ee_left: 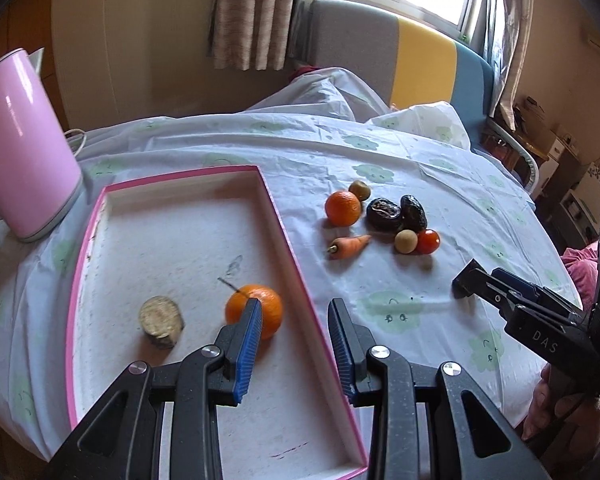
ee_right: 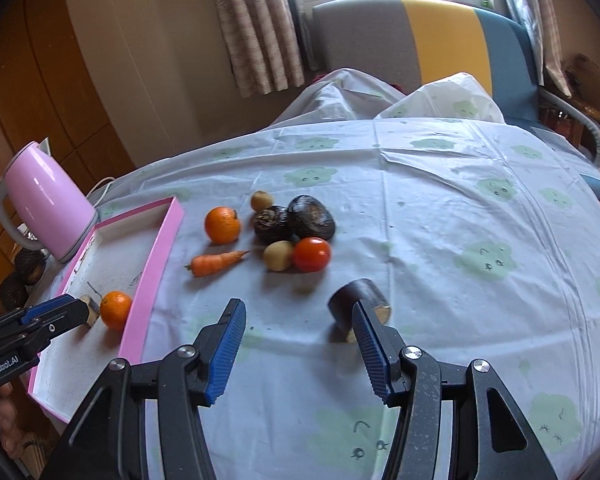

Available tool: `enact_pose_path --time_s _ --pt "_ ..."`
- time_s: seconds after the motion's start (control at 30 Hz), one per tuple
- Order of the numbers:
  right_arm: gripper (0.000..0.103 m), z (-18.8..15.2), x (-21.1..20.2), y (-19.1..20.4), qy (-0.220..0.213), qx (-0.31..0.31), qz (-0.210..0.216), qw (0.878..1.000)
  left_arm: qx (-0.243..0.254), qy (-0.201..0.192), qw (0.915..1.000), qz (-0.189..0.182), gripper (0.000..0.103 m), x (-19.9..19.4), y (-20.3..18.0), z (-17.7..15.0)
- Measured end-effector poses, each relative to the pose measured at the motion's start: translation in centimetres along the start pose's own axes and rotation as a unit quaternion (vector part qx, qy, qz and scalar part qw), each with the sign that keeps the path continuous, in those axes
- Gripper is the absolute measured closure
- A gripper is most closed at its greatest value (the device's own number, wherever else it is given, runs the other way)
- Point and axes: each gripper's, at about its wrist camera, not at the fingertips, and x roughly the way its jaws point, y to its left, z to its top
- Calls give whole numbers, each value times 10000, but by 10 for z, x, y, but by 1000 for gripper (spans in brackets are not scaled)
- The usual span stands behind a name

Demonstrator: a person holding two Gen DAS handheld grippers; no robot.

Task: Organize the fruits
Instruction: 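Move the right tool toward the tomato while the left tool approaches the carrot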

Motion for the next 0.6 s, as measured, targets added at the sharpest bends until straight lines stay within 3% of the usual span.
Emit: enact_pose_path --time_s 0.27,0.4,0.6 --pt "47 5 4 -13 2 26 -60 10000 178 138 9996 -140 69 15 -15 11" --pt "63 12 10 -13 19 -85 -23 10000 260 193 9993 -193 69 22 -19 16" --pt "67 26 28 -8 114 -276 61 9995 297 351 9985 -306 69 39 -22 24"
